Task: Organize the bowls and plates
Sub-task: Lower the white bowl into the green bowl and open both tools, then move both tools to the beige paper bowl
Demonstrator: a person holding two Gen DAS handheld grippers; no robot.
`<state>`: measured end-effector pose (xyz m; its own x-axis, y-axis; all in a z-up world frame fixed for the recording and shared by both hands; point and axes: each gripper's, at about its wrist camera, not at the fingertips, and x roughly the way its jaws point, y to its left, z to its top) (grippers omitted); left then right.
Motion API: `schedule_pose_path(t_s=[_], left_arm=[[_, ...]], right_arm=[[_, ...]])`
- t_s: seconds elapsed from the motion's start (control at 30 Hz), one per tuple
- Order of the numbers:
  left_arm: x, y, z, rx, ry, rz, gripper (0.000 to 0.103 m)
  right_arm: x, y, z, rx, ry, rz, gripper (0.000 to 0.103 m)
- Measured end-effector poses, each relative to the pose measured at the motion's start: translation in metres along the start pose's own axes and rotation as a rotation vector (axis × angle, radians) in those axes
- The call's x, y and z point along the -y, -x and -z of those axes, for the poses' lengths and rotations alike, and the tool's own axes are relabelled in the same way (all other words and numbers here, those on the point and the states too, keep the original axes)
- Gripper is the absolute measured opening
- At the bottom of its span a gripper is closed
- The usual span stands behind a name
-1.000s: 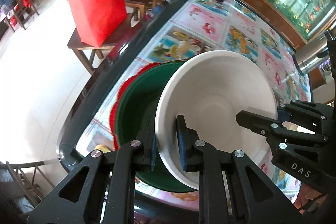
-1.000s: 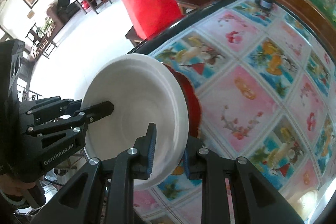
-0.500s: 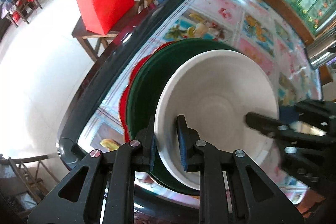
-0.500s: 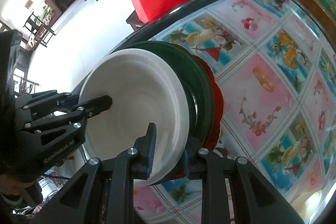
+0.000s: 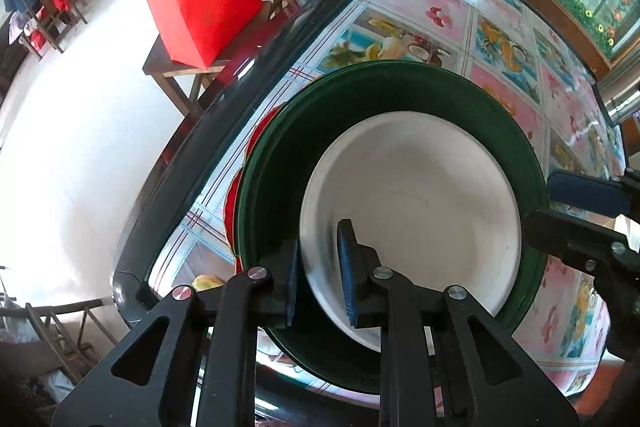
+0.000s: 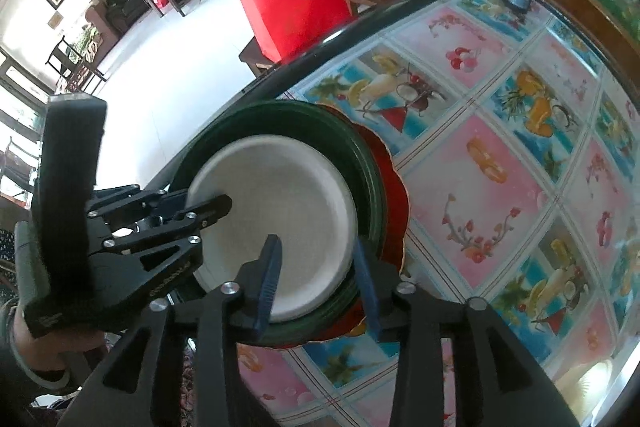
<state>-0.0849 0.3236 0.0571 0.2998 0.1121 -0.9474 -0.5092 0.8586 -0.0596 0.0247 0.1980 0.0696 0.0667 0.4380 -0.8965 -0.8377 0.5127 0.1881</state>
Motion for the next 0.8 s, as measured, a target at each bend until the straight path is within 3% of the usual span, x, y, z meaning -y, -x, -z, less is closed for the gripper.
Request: schedule_pose_path(t_s=[0.13,0.2,0.3,0.33,0.47,0.63,0.8], left_arm=[[0.000,0.006,0.001,0.020,-0.001,0.014,0.027],[0.002,0.015,0.000,0.051,-0.007,-0.004,0.039],[0.004,0.030,-0.001,0.117,-0.021,-0.028,0.053],[0.004,0.034,-0.001,0.134,-0.024,-0.038,0.054],[0.008,0.046,-0.003,0.171,-0.035,-0.043,0.057],[0.020,0.054,-0.007,0.193,-0.045,-0.017,0.057],[0.043,0.056,-0.009,0.194,-0.081,0.022,0.057]], right_arm=[[0.001,0.004,0.001,0.011,-0.004,-0.010,0.043],[0.003,0.006,0.002,0.015,-0.007,-0.011,0.043],[0.006,0.008,0.005,0.026,-0.017,-0.014,0.054],[0.007,0.008,0.007,0.028,-0.023,-0.013,0.059],[0.011,0.010,0.011,0.028,-0.039,-0.014,0.059],[0.015,0.018,0.017,0.046,-0.056,0.006,0.067],[0.028,0.026,0.027,0.055,-0.095,0.034,0.069]])
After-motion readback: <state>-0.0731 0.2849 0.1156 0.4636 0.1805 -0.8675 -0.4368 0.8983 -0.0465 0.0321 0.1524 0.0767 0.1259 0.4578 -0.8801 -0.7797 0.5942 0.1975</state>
